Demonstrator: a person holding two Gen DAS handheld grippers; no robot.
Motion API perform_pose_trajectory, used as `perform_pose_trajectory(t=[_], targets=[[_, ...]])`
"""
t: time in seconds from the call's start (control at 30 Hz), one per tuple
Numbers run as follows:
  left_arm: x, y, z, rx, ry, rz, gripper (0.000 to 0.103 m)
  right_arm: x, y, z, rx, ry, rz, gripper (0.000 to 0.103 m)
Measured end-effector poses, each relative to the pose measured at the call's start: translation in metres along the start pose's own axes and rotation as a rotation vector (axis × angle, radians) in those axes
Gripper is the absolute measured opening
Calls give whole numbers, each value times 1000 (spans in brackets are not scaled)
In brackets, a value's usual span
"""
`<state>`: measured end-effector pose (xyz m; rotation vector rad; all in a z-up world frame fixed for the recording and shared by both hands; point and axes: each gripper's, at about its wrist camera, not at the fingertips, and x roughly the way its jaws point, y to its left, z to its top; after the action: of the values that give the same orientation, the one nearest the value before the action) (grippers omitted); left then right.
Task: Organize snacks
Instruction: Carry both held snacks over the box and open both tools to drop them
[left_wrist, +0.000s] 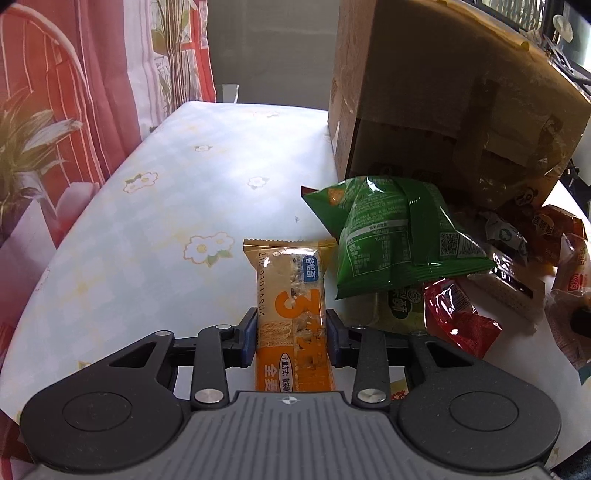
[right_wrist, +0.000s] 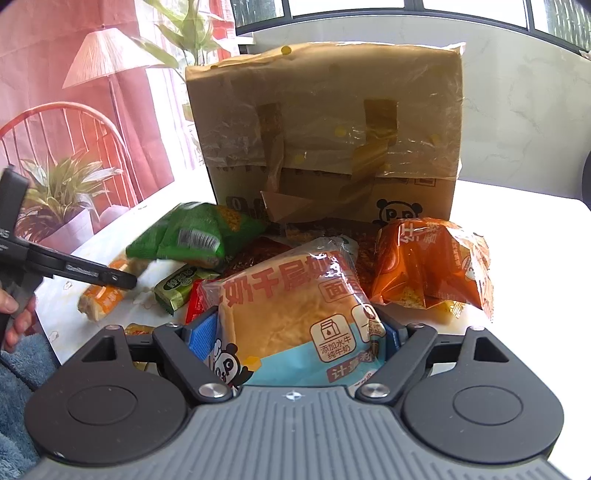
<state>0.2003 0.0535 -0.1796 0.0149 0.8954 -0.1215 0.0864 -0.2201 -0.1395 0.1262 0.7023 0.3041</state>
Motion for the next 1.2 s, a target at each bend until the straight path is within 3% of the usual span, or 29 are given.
perform_pose_trajectory(t=[0.3, 0.5, 0.7, 0.87, 1.03, 1.2], targets=[[-34, 12, 12, -40, -73, 0, 38, -5, 5, 5, -21, -22, 3, 84], [-64, 1, 42, -53, -179, -75, 38, -18, 5, 27, -50, -82, -20, 84], [-92, -32, 86, 14, -293, -183, 39, -41, 0, 69, -76, -186, -43, 84], [-99, -55, 124, 34, -340, -252, 39, -51, -7, 115, -104, -248, -62, 84], [-100, -74, 166, 40, -380, -288, 39, -51, -15, 163, -135, -304, -64, 84], [-85, -94, 205, 59, -383, -286, 39, -29, -26, 203, -166, -298, -101, 84]])
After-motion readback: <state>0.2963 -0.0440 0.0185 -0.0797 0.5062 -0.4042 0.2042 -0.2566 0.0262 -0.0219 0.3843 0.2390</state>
